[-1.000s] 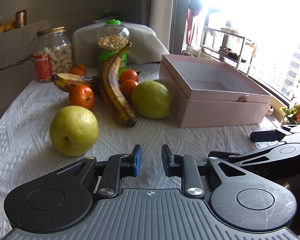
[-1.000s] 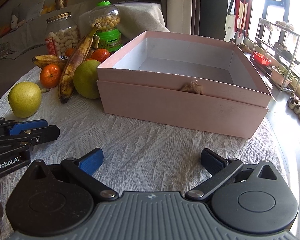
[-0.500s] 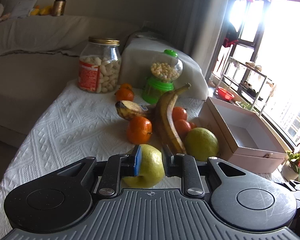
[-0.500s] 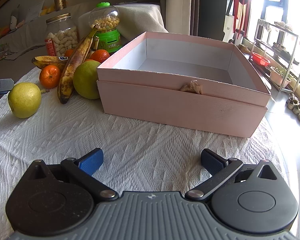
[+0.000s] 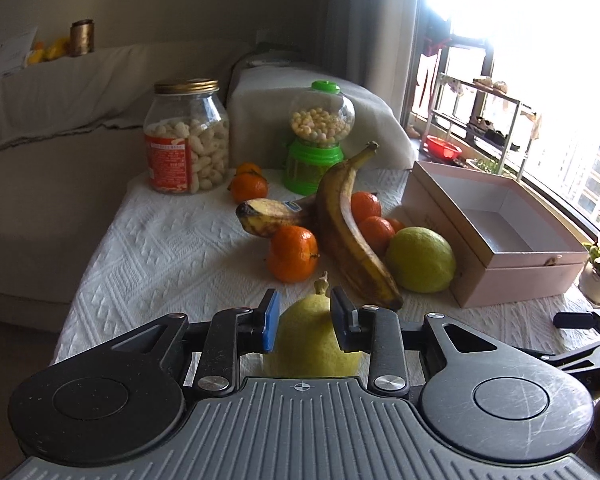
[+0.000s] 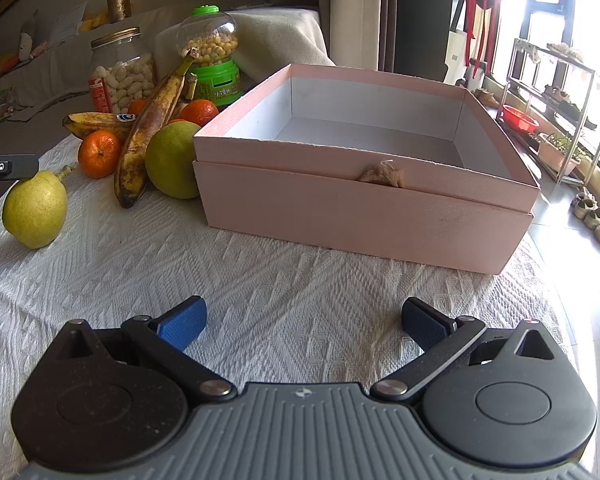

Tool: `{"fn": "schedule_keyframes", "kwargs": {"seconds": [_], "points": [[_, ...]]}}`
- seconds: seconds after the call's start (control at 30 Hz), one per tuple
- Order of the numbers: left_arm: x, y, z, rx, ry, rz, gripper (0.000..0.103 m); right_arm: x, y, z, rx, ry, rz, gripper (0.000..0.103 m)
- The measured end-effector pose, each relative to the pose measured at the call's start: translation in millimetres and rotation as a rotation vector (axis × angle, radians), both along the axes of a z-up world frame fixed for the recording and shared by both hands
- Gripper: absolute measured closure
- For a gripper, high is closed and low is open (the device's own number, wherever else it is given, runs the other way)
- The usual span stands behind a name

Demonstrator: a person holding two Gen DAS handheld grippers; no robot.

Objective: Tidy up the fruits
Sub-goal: 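Lift the yellow pear off the table with the left gripper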

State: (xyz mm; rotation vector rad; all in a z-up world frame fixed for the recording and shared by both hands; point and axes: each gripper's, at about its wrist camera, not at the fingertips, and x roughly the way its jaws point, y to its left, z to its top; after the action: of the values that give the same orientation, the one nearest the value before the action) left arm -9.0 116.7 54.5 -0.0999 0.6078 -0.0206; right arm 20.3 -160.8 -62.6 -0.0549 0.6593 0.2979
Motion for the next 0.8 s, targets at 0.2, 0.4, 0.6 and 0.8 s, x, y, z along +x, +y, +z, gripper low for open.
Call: {"fn": "schedule_keyframes", "kwargs": {"seconds": [0.2, 0.4, 0.6, 0.8], "points": [[-31.9, -9.3, -4.7, -0.004, 0.022, -0.077, 0.058, -0.8, -0.2, 0.3, -0.001, -0.002, 0.000, 0.000], [-44.3, -10.0, -11.8, 0.012, 0.010, -0.066, 0.047, -1.3, -0.4, 0.6, 0.000, -0.002, 0.000, 0.000], [-54.6, 5.7, -12.3, 0.026, 0.013, -0.004, 0.047, -1.9, -0.4, 1.0, -0.002, -0.002, -0.001, 0.000], [-58.2, 7.9, -14.7, 0.025, 0.027, 0.000, 0.047, -14.9, 15.2, 20.9, 0.068, -0.042, 0.112, 0.009]]}}
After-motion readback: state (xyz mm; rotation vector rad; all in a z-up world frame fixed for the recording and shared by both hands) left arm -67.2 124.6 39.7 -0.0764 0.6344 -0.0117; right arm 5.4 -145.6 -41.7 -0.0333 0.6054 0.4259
